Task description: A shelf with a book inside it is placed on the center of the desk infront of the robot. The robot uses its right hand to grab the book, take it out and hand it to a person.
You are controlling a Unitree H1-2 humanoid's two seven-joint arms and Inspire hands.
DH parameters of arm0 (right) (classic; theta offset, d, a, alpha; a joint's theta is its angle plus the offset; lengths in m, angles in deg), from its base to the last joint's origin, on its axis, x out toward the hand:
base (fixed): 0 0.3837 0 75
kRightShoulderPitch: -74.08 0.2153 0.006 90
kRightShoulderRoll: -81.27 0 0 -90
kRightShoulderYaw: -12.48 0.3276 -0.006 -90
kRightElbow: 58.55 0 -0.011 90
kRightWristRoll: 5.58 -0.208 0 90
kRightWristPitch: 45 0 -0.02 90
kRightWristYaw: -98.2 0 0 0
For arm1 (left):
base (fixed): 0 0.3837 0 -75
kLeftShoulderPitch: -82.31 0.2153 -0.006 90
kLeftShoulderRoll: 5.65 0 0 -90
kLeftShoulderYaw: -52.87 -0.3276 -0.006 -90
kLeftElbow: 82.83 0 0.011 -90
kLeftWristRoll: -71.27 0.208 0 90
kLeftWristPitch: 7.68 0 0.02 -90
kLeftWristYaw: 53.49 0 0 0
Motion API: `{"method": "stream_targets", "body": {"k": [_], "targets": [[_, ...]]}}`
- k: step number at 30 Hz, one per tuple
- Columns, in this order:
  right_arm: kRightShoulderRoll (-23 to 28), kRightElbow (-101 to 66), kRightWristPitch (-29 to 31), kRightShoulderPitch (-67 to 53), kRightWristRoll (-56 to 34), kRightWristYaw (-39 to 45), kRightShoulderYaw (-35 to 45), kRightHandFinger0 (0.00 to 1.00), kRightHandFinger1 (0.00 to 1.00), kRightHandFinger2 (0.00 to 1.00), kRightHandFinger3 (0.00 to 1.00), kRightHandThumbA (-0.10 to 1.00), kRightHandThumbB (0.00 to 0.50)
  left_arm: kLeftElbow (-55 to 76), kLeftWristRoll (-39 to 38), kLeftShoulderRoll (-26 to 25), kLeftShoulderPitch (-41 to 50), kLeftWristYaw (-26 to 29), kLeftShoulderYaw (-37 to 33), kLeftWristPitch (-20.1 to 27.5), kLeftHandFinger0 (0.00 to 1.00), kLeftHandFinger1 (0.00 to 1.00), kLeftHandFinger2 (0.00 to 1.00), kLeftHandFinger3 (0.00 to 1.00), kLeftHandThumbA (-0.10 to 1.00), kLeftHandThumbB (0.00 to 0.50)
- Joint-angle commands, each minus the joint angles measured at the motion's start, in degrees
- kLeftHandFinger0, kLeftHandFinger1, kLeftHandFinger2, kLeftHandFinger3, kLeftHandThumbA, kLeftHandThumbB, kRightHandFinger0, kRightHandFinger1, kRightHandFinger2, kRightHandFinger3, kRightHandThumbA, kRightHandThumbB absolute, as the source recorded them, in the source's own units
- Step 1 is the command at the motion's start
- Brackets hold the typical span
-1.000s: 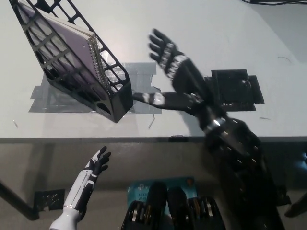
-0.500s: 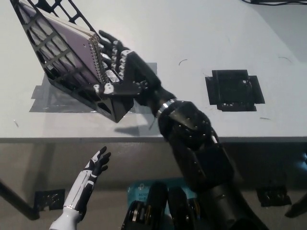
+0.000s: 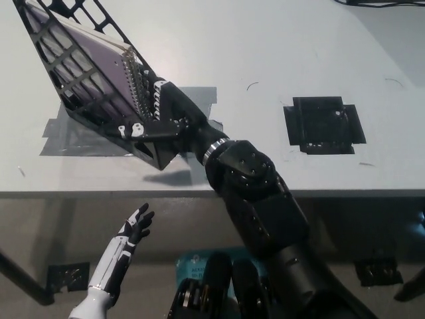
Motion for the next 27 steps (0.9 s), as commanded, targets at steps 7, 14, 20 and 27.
{"method": "stream_targets", "body": {"k": [7,14,20,27], "targets": [[-0.3,7.1,4.5,9.8,2.8,-1.1,0.2,1.0,1.0,1.0,1.0,1.0,0.429,1.4,0.6,-0.3,-0.1,-0.6,0.1,0.6,1.0,1.0,1.0,1.0,1.0,0.276],[-0.7,12.0,4.5,13.6,1.5,-1.5,2.7,1.0,1.0,1.0,1.0,1.0,0.427,2.2,2.2,-0.8,-0.3,-0.5,-0.3,0.3,1.0,1.0,1.0,1.0,1.0,0.243],[-1.1,15.5,5.7,15.0,1.7,-1.8,3.7,1.0,1.0,1.0,1.0,1.0,0.4,2.4,1.4,-0.8,-0.4,-0.9,-0.1,0.2,1.0,1.0,1.0,1.0,1.0,0.239],[-1.3,19.2,7.2,16.2,1.7,-1.7,4.1,1.0,1.0,1.0,1.0,1.0,0.419,2.9,1.5,-0.9,-0.5,-1.0,-0.1,-0.1,1.0,1.0,1.0,1.0,1.0,0.249]]}}
